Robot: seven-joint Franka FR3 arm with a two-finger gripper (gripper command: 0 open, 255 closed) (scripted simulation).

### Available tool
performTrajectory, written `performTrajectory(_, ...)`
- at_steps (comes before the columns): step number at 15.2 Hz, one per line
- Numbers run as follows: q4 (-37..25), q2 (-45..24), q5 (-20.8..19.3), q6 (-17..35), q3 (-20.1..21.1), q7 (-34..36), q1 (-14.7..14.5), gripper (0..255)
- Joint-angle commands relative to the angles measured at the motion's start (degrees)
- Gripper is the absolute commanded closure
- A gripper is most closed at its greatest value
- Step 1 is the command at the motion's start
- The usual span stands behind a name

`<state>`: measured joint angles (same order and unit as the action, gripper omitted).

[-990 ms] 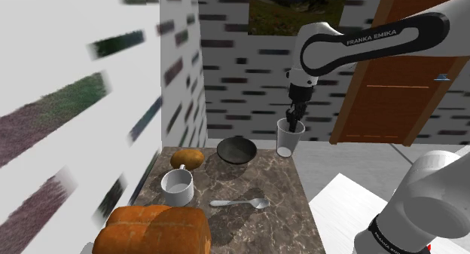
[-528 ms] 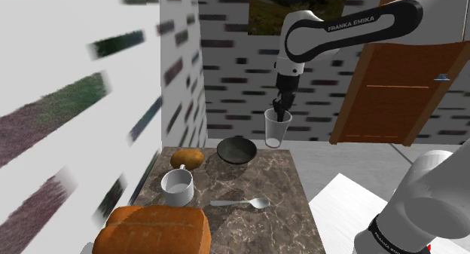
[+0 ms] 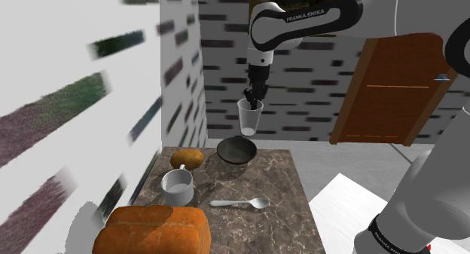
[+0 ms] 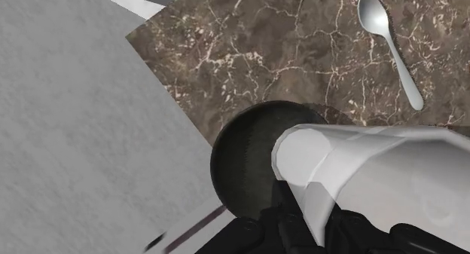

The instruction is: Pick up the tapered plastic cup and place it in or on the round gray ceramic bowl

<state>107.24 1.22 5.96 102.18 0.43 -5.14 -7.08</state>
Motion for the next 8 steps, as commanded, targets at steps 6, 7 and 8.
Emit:
performTrajectory(6, -9.5, -8.3, -0.1, -1.0, 0.7, 1.5, -0.7, 255)
performTrajectory(7, -8.8, -8.4, 0.0, -0.3, 0.7, 1.4, -0.7, 255)
performTrajectory(8, -8.1, -8.4, 0.0, 0.5, 0.7, 1.4, -0.7, 255)
